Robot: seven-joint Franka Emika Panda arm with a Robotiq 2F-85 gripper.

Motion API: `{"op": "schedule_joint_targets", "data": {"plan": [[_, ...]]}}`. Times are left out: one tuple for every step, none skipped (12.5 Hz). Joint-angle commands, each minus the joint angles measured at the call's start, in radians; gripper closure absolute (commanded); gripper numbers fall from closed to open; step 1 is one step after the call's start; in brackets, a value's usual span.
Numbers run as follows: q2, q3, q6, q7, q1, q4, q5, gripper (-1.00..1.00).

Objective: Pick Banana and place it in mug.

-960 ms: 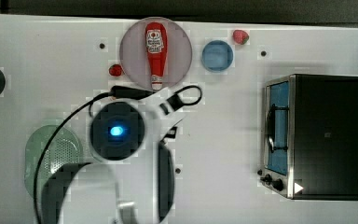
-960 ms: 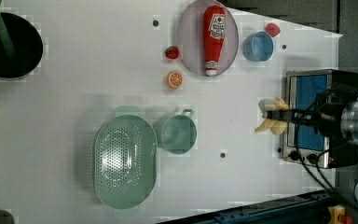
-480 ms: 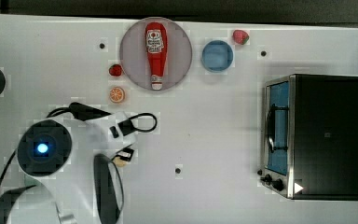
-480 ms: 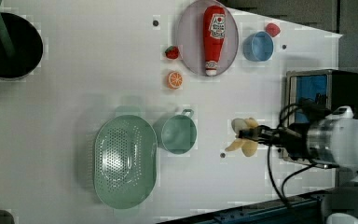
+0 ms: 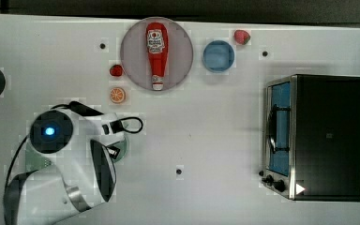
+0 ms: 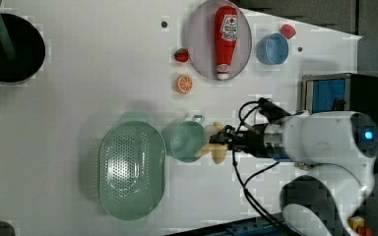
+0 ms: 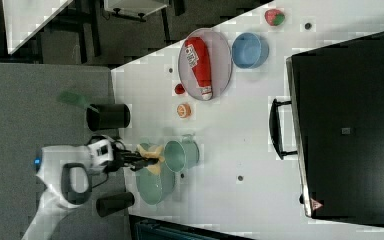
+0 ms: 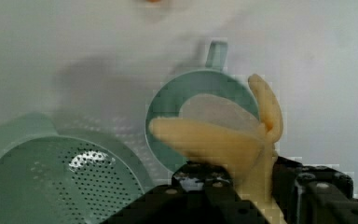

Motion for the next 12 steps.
{"op": "schedule_joint_targets", "data": {"plan": [[0.009, 0.016, 0.061, 0.062, -0.009, -0.036, -0.004, -0.10], [0.017, 0.015, 0.077, 0.062, -0.009, -0.045, -0.004, -0.32], [0.022, 0.014, 0.077, 0.062, -0.009, -0.051, -0.004, -0.55], [0.023, 0.014, 0.077, 0.062, -0.009, -0.053, -0.004, -0.78], [0.022, 0.014, 0.077, 0.062, -0.009, -0.053, -0.004, -0.99], [0.022, 0.014, 0.077, 0.062, -0.009, -0.053, -0.004, -1.00], [0.021, 0.013, 0.080, 0.062, -0.010, -0.050, -0.004, -1.00], [0.017, 0.008, 0.085, 0.062, -0.012, -0.043, -0.004, -1.00], [0.009, -0.002, 0.086, 0.062, -0.017, -0.032, -0.004, -1.00], [-0.003, -0.021, 0.085, 0.062, -0.023, -0.019, -0.004, -1.00], [-0.021, -0.049, 0.082, 0.062, -0.031, -0.005, -0.004, -1.00], [-0.043, -0.086, 0.071, 0.062, -0.039, 0.009, -0.004, -1.00]]}}
